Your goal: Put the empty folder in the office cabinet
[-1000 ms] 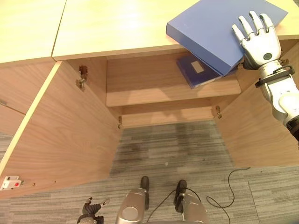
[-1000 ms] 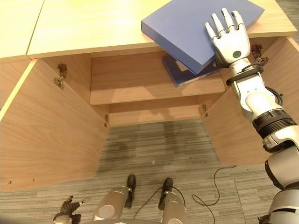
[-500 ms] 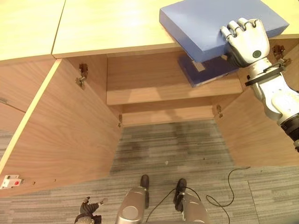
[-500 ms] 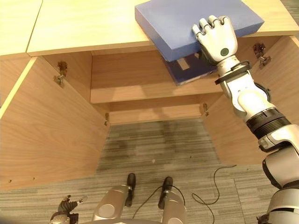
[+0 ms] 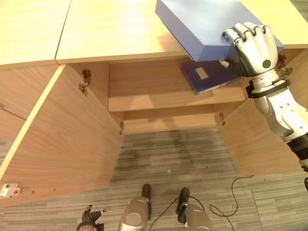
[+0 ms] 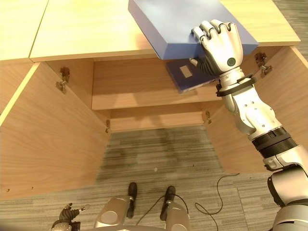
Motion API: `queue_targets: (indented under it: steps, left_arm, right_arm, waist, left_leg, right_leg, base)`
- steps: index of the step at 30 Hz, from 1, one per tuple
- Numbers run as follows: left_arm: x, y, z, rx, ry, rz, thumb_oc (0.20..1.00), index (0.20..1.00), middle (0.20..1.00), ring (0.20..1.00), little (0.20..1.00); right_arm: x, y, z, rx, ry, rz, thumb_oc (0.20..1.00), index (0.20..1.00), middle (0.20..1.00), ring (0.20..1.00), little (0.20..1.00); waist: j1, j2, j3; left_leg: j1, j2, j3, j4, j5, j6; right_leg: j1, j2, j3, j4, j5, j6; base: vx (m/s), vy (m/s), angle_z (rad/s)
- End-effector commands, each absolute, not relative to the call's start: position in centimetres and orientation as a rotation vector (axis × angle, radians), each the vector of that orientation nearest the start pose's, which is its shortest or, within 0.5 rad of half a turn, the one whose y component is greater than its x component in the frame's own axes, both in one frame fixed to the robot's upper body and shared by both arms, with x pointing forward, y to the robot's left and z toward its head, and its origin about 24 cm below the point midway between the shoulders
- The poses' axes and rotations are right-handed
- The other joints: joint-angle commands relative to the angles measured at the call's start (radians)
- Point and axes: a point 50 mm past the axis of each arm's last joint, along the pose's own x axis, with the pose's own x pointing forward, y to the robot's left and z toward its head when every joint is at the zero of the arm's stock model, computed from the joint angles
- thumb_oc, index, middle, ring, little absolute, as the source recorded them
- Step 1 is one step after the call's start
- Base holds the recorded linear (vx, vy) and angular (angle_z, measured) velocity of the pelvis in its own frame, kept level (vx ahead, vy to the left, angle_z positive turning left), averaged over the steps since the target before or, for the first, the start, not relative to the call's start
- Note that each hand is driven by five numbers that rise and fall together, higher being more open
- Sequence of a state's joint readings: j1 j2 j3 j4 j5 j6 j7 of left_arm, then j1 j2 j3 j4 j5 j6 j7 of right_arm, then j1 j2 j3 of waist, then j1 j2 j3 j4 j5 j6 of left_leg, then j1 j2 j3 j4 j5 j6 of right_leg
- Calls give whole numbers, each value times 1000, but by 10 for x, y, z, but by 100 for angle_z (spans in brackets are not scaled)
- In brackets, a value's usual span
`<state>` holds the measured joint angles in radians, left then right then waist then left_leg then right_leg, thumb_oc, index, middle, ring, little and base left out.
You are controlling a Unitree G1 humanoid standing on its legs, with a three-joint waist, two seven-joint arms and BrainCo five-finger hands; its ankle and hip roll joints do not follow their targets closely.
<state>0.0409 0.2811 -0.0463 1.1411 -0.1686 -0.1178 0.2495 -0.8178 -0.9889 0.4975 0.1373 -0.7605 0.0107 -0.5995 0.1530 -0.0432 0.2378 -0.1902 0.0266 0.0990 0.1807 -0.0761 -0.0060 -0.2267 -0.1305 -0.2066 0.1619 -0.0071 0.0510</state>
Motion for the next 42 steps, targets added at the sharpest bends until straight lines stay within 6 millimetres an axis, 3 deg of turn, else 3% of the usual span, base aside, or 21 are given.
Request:
queue_targets:
  steps: [1, 8, 17, 18, 26, 33, 42]
  left_arm:
    - [90, 277, -143, 341, 1057, 435, 1000, 1000, 1000, 1000, 1000]
    - [83, 273, -146, 346, 1085, 437, 1000, 1000, 1000, 1000, 1000]
    - [66, 272, -151, 315, 1142, 461, 1000, 1000, 1000, 1000, 1000]
    - [64, 273, -151, 305, 1151, 473, 1000, 1000, 1000, 1000, 1000]
    - [67, 270, -152, 260, 1154, 479, 1000, 1000, 1000, 1000, 1000]
    - [67, 265, -153, 245, 1163, 456, 1000, 1000, 1000, 1000, 1000]
    - [64, 264, -155, 250, 1182, 444, 1000, 1000, 1000, 1000, 1000]
  right_arm:
    - [324, -191, 263, -1466, -1032, -354, 200, 200, 200, 200, 200]
    - [319, -187, 247, -1270, -987, -325, 200, 200, 200, 200, 200]
    - [310, -184, 213, -688, -766, -138, 200, 200, 200, 200, 200]
    - [307, -181, 207, -553, -717, -70, 200, 200, 200, 200, 200]
    - [305, -173, 193, -114, -578, 125, 200, 200, 200, 200, 200]
    - [308, -170, 186, 69, -509, 209, 200, 200, 200, 200, 200]
    - [311, -168, 174, 120, -436, 242, 200, 200, 200, 200, 200]
  waist:
    - [29, -25, -35]
    - [25, -38, -69]
    - [5, -42, -141]
    - [2, -40, -152]
    - [-10, -28, -182]
    - [-12, -30, -201]
    - [-3, -34, -208]
  left_leg:
    - [-46, 39, -25, 62, -80, -37]
    - [22, 33, -36, -61, -22, -41]
    - [131, 26, -30, -254, 59, -49]
    - [141, 25, -28, -268, 63, -52]
    - [137, 24, -31, -268, 68, -63]
    - [134, 34, -36, -268, 68, -72]
    - [131, 32, -50, -268, 66, -75]
  right_leg:
    - [47, -77, -31, -98, 53, 82]
    - [99, -54, -62, -168, 69, 89]
    - [157, -14, -96, -249, 77, 98]
    - [161, -7, -95, -249, 70, 100]
    - [167, 4, -108, -249, 54, 100]
    - [167, 14, -121, -249, 41, 100]
    - [173, 14, -135, -249, 35, 102]
  base:
    - [34, -8, 4]
    - [69, -14, 11]
    - [79, 0, 6]
    - [73, 2, -2]
    - [26, -1, -3]
    - [18, -14, 7]
    - [2, -8, 0]
